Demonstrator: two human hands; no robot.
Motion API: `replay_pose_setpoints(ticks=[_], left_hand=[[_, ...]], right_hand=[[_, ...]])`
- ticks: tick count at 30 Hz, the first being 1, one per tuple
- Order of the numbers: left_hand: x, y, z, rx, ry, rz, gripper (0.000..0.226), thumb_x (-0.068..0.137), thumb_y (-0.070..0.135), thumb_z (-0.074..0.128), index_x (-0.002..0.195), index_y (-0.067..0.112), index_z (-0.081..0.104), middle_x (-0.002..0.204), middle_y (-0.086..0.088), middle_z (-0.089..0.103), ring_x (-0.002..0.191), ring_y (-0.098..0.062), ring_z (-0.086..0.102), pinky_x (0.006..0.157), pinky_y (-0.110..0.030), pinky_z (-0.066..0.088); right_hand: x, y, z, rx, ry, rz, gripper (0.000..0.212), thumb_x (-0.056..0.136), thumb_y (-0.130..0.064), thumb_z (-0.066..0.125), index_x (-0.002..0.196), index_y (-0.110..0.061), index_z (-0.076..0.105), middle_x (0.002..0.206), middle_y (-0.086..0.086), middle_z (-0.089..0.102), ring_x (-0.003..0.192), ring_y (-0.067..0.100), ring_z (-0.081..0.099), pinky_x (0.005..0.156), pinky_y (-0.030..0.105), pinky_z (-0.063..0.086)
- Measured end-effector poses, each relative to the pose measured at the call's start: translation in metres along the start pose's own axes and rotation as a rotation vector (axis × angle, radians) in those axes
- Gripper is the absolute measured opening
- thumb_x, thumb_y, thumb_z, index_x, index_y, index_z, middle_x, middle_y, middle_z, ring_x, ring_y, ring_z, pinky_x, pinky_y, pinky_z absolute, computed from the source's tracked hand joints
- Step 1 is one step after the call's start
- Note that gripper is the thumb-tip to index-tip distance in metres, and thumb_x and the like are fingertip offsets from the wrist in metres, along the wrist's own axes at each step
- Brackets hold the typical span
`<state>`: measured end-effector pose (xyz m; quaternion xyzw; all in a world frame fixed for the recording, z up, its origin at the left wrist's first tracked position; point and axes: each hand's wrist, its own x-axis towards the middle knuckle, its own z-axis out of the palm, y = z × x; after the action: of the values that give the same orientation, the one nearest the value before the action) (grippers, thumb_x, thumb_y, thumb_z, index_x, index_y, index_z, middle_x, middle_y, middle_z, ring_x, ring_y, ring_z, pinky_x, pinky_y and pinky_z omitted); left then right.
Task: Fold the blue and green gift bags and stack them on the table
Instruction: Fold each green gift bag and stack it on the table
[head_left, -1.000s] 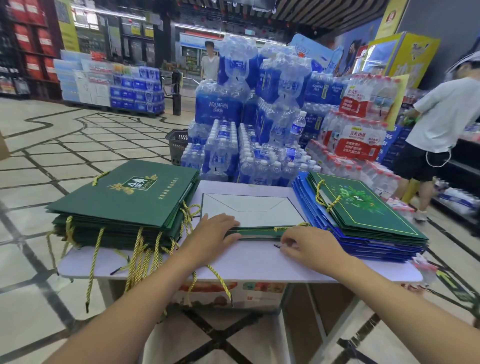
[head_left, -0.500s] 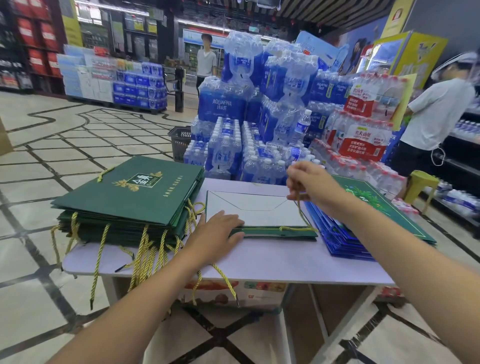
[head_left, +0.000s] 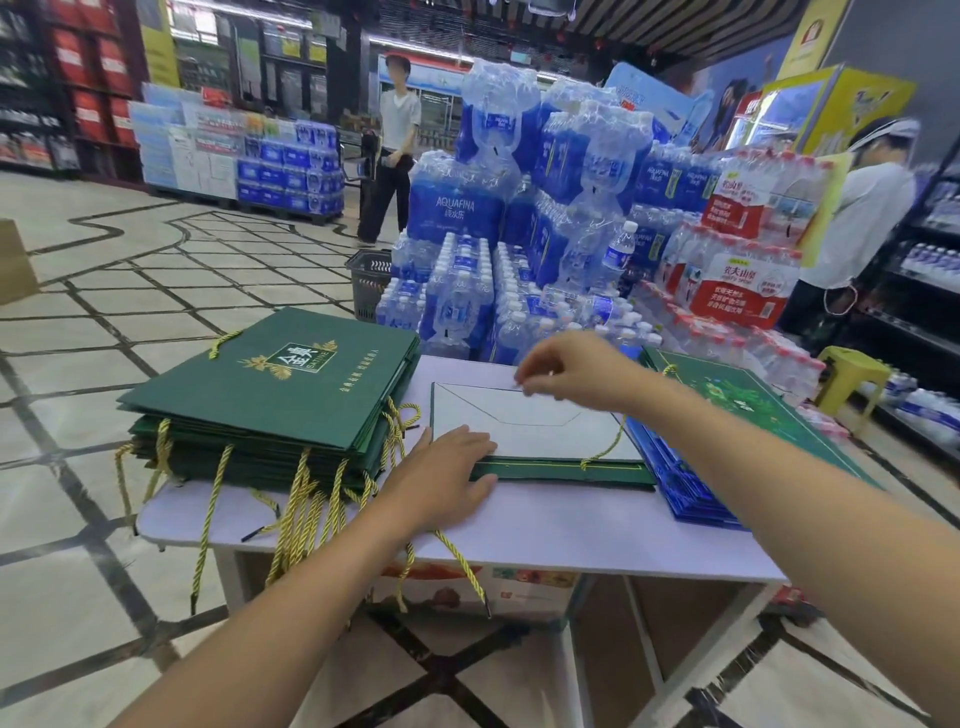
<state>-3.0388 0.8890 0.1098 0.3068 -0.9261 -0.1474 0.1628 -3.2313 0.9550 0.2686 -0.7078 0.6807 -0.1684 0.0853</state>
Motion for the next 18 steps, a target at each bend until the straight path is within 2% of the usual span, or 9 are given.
replay_pose_setpoints(ticks=[3,6,9,11,15,18], left_hand=[[0.001,0.0,0.001,0.01,-0.015,0.001,0.054,0.106,0.047,0.043,0.156,0.025,0.04,0.164,0.011,0.033,0.157,-0.013,0.016,0.128,-0.052,0.009],[0.002,0.0,0.0,0.023,-0.03,0.003,0.052,0.108,0.046,0.039,0.156,0.025,0.041,0.164,0.012,0.034,0.157,-0.014,0.016,0.127,-0.054,0.009],[0.003,0.003,-0.002,0.041,-0.036,0.017,0.046,0.11,0.044,0.035,0.15,0.024,0.046,0.16,0.011,0.038,0.156,-0.016,0.019,0.126,-0.055,0.012],[0.002,0.004,-0.003,0.041,-0.035,0.02,0.044,0.111,0.042,0.032,0.146,0.023,0.049,0.158,0.01,0.041,0.156,-0.017,0.02,0.126,-0.056,0.013],[0.001,0.006,-0.004,0.023,-0.043,0.02,0.041,0.112,0.039,0.029,0.14,0.021,0.052,0.152,0.007,0.046,0.156,-0.018,0.021,0.126,-0.057,0.012],[0.001,0.006,-0.004,0.021,-0.043,0.017,0.042,0.112,0.038,0.027,0.142,0.021,0.051,0.152,0.008,0.046,0.156,-0.017,0.02,0.126,-0.057,0.011]], right_hand=[[-0.002,0.013,0.036,-0.175,-0.108,-0.005,0.01,0.089,-0.019,0.071,0.094,-0.023,0.078,0.08,-0.014,0.073,0.065,0.001,0.064,0.065,0.02,0.049],[-0.007,0.018,0.058,-0.292,-0.139,-0.027,0.015,0.09,-0.019,0.064,0.093,-0.025,0.078,0.089,-0.013,0.073,0.078,0.005,0.059,0.065,0.013,0.041],[-0.007,0.02,0.066,-0.341,-0.176,-0.036,0.019,0.09,-0.017,0.06,0.092,-0.027,0.077,0.092,-0.011,0.075,0.084,0.011,0.063,0.079,0.033,0.054],[-0.005,0.02,0.066,-0.374,-0.18,-0.049,0.02,0.091,-0.017,0.06,0.093,-0.027,0.077,0.093,-0.01,0.075,0.087,0.013,0.063,0.083,0.037,0.055],[-0.002,0.018,0.067,-0.384,-0.175,-0.083,0.019,0.092,-0.017,0.061,0.095,-0.026,0.078,0.095,-0.01,0.075,0.088,0.012,0.063,0.081,0.034,0.054],[0.0,0.015,0.066,-0.349,-0.179,-0.107,0.019,0.094,-0.016,0.062,0.099,-0.023,0.079,0.093,-0.012,0.071,0.086,0.009,0.061,0.077,0.025,0.045]])
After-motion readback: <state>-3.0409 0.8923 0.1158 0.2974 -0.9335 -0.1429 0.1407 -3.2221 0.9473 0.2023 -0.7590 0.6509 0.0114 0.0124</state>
